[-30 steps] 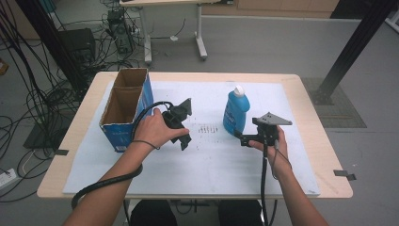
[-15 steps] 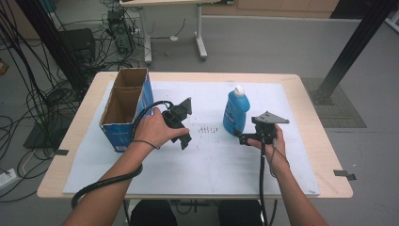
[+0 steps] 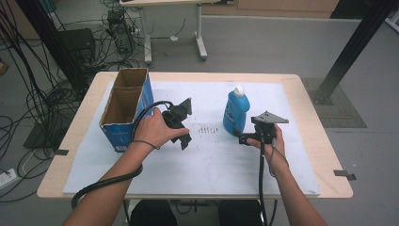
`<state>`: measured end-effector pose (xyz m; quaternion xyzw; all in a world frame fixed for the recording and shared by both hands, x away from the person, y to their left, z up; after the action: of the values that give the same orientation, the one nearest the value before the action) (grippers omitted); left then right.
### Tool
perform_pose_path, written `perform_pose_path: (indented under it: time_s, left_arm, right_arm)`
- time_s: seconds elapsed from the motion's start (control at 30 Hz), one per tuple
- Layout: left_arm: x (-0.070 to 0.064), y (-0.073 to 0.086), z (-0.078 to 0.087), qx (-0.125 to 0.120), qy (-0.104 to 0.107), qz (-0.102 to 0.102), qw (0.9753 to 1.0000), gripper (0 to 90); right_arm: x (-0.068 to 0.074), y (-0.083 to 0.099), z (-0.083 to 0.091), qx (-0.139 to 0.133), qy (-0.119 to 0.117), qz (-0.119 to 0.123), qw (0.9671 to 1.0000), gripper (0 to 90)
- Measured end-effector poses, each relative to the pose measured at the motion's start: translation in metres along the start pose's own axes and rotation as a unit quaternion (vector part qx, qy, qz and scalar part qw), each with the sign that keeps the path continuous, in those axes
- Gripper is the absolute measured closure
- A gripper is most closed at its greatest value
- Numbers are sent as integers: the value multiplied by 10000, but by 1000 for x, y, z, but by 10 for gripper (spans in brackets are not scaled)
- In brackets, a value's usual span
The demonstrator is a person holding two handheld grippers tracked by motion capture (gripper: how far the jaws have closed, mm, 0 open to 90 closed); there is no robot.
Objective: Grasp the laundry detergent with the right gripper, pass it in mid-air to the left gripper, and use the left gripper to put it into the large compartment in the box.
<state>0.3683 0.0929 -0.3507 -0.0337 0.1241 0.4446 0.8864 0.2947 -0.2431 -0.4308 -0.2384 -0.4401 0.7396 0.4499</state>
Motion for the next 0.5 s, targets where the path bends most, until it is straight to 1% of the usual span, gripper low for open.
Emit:
perform_pose_path:
  time_s: [0.3,0.43,0.5]
  left_arm:
    - [-1,-1,0,3,-3,0,10000,55]
    - [-1,-1,0,12,0,-7,10000,55]
    - [-1,-1,-1,13,-26,-16,10000,53]
  right_arm:
    - [-1,0,1,5,23,-11,10000,48]
    - [-2,1,2,-11,11,-58,10000,48]
    - [-2,1,2,-19,22,-54,10000,48]
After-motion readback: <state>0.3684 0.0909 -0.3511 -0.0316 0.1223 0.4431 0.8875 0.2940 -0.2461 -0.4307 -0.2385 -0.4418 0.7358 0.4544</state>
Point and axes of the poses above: each handheld gripper's, and its own axes: z roughly backward along the jaws, y roughly out of its underside, x roughly to its left, the point moved 9 cm from there along -z, roughly forward along the jaws, and after that the axes turned 7 degrees about y, right-handed, at the moved point
